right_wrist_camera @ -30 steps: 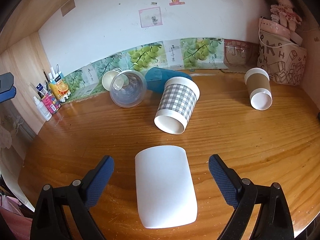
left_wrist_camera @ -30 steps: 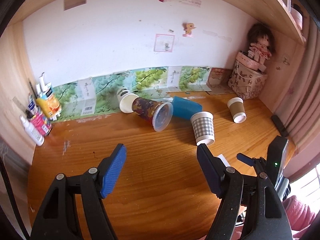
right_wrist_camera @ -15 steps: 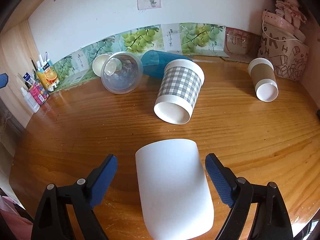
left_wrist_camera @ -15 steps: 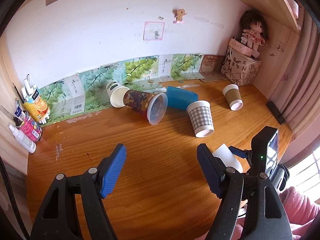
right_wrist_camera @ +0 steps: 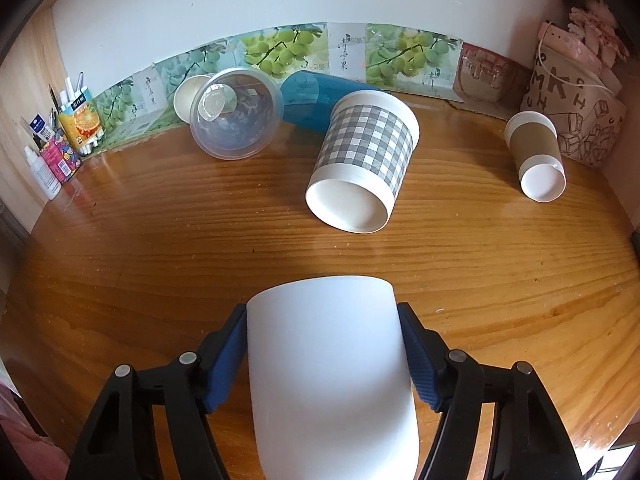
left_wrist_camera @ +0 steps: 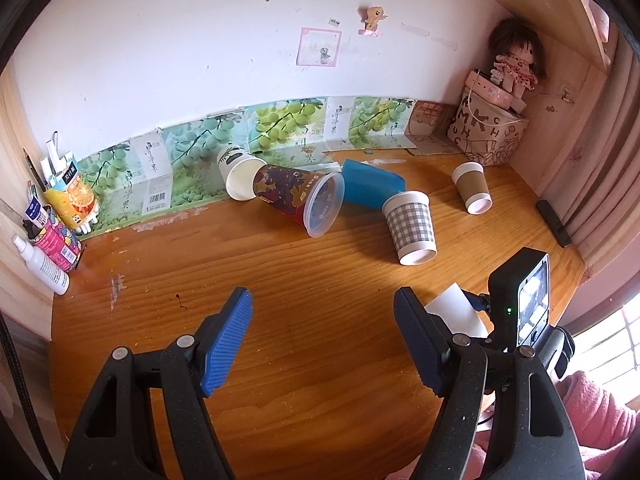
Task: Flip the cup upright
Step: 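Close the right gripper on the white cup while the left gripper opens and withdraws, then rotate the white cup rim-up with the right gripper, set it down, open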
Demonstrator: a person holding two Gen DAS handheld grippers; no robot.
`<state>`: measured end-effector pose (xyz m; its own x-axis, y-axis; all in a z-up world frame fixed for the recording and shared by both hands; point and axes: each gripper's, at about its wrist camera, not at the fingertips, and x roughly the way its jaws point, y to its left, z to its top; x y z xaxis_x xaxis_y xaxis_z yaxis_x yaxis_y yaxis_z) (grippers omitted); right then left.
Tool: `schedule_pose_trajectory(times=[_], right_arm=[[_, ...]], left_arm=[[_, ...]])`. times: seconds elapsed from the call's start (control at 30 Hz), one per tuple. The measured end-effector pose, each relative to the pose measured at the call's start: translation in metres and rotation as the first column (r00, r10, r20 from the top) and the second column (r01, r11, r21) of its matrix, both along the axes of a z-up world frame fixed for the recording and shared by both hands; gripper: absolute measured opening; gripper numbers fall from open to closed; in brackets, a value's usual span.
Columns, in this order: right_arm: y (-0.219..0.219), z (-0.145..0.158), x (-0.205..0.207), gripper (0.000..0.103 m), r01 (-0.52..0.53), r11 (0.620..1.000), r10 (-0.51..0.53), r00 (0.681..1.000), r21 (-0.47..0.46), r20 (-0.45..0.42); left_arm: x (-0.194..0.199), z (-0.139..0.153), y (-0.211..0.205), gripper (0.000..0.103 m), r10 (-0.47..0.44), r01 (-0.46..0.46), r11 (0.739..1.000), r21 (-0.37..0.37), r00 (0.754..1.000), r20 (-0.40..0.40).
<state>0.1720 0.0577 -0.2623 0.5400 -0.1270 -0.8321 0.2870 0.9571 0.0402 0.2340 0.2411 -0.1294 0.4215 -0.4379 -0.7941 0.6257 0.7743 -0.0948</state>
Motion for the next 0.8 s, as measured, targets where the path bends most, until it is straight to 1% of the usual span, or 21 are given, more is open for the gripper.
schedule_pose_trajectory(times=[0.3, 0.57, 0.8], right_arm=[[-0.005, 0.01, -0.005, 0.069, 0.018, 1.0, -0.017, 0.999, -0.021, 0.029], [-0.005, 0.031, -0.015, 0.069, 0.022, 0.999, -0.017, 0.995, -0.049, 0.101], [-0.001, 0.044, -0.022, 0.069, 0.013, 0.998, -0.003, 0.99, -0.064, 0.144]], left_arm=[[-0.002, 0.0, -0.003, 0.077, -0.019, 0.019, 1.0, -0.004, 1.0, -0.01], [-0.004, 0.002, -0.003, 0.077, -0.024, 0.024, 1.0, -0.013, 1.0, -0.007], [-0.007, 0.003, -0.003, 0.077, -0.026, 0.026, 1.0, -0.017, 1.0, -0.004]])
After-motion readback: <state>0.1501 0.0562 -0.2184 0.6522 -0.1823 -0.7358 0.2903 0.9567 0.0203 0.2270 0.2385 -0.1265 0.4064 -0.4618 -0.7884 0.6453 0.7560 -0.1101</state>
